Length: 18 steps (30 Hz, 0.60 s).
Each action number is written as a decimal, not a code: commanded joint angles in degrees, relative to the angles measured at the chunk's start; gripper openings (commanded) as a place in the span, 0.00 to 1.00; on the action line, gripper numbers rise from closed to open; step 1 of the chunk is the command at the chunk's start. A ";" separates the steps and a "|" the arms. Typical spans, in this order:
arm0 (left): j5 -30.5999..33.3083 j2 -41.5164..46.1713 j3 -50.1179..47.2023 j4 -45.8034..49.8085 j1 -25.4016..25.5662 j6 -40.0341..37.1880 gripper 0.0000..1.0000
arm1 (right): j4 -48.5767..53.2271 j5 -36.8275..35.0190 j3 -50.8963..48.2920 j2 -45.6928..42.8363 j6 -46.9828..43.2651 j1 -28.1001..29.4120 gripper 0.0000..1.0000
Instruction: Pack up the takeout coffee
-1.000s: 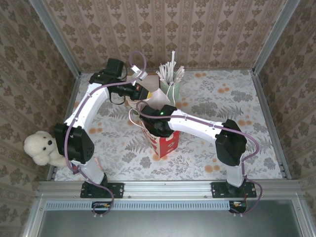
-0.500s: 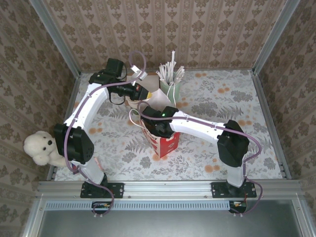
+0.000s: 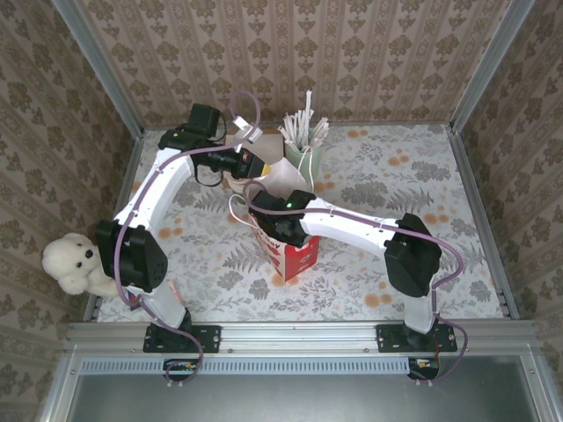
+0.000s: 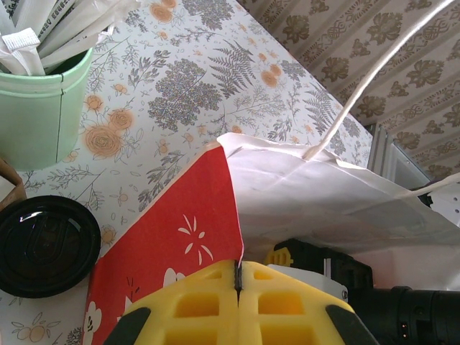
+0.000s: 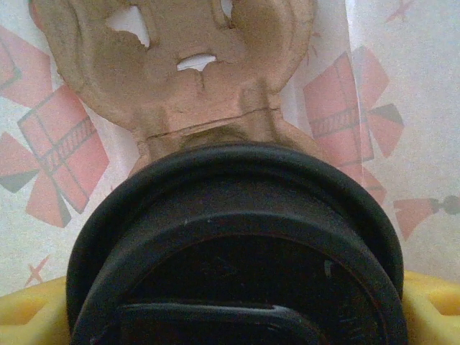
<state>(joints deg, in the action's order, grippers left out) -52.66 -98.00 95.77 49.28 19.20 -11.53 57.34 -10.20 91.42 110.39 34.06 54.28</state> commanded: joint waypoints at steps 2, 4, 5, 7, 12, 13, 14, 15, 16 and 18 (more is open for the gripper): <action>-0.60 1.34 1.18 1.16 0.24 -0.66 0.00 | 1.29 5.32 -2.40 6.24 0.39 0.13 0.65; -0.60 1.66 0.85 1.14 0.30 -0.88 0.00 | 0.87 6.17 -1.53 5.11 0.30 -0.12 0.65; -0.67 1.77 0.75 1.13 0.30 -0.96 0.00 | 0.42 6.75 -1.47 4.86 0.30 -0.28 0.65; -0.60 1.89 0.44 0.97 0.21 -1.22 0.00 | -1.16 8.77 -2.64 4.62 0.71 -0.91 0.65; -0.86 2.00 0.13 1.17 0.05 -1.56 0.00 | -4.95 12.04 -6.50 4.31 2.37 -1.88 0.65; -0.94 1.95 0.12 1.17 -0.04 -1.68 0.00 | -4.89 12.04 -6.71 4.61 2.38 -1.98 0.65; -0.95 1.93 0.12 1.12 -0.04 -1.66 0.00 | -4.86 11.98 -6.91 4.98 2.30 -1.96 0.65; -1.01 1.91 0.08 1.13 -0.07 -1.66 0.00 | -4.91 11.95 -7.08 5.20 2.24 -1.95 0.65; -1.03 1.93 0.11 1.07 -0.09 -1.75 0.00 | -5.11 11.97 -7.23 5.40 2.26 -1.98 0.65; -1.06 1.86 0.10 1.08 -0.13 -1.67 0.00 | -5.40 11.96 -7.51 5.58 2.24 -1.91 0.65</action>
<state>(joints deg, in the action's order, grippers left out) -52.60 -97.76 95.77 49.43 19.14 -11.62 54.76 -5.37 88.92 108.73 34.74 52.40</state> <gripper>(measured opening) 0.046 0.806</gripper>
